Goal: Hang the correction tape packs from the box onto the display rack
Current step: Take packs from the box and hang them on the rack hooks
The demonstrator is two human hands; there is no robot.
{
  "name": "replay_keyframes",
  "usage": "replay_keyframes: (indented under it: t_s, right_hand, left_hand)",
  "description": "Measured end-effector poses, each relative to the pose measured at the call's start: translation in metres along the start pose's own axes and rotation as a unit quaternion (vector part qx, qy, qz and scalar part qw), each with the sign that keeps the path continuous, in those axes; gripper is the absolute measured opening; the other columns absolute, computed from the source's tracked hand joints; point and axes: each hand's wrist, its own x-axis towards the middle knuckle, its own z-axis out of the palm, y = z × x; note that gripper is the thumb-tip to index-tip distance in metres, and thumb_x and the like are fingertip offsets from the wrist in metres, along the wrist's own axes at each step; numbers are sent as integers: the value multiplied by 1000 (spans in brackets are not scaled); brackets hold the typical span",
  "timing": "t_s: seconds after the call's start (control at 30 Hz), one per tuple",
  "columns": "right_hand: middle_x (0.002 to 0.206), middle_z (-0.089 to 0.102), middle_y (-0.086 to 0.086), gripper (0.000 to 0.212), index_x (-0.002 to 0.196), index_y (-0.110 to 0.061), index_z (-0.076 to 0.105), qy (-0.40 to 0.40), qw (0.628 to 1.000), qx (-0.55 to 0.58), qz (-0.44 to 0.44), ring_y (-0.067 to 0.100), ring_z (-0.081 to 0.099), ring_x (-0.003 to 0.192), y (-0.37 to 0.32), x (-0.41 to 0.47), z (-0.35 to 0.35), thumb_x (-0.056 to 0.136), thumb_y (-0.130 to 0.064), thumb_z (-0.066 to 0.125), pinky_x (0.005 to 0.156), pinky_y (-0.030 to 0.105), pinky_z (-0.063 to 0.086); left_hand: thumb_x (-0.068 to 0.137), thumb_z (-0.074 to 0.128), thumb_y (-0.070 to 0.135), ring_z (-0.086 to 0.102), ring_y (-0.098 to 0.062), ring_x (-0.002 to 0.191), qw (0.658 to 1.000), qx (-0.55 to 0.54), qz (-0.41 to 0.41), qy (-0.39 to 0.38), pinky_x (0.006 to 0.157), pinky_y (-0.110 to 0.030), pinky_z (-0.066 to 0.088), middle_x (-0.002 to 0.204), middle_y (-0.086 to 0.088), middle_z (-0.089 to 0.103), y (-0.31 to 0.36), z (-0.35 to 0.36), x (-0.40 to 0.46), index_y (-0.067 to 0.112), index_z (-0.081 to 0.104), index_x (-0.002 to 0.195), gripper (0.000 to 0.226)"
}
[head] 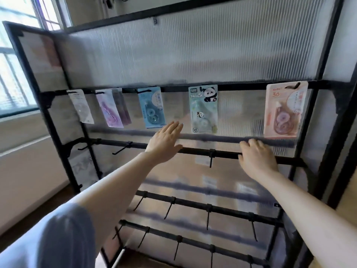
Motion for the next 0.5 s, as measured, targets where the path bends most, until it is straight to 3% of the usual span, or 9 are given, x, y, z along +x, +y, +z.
replay_keyframes:
  t_s: [0.23, 0.5]
  right_hand:
    - [121, 57, 9, 30, 123, -11, 51, -12, 997, 54, -57, 25, 53, 110, -85, 14, 23, 96, -22, 44, 93, 33, 43]
    - [124, 54, 10, 34, 127, -12, 49, -52, 990, 87, -94, 26, 50, 112, -164, 19, 59, 97, -27, 44, 91, 33, 42]
  left_hand:
    - [93, 50, 37, 5, -15, 144, 997, 18, -66, -32, 116, -29, 7, 157, -1, 10, -82, 18, -60, 16, 8, 150, 73]
    - [92, 53, 36, 1, -13, 144, 989, -3, -135, -56, 116, -27, 4, 157, 2, 8, -152, 50, -105, 19, 9, 150, 75]
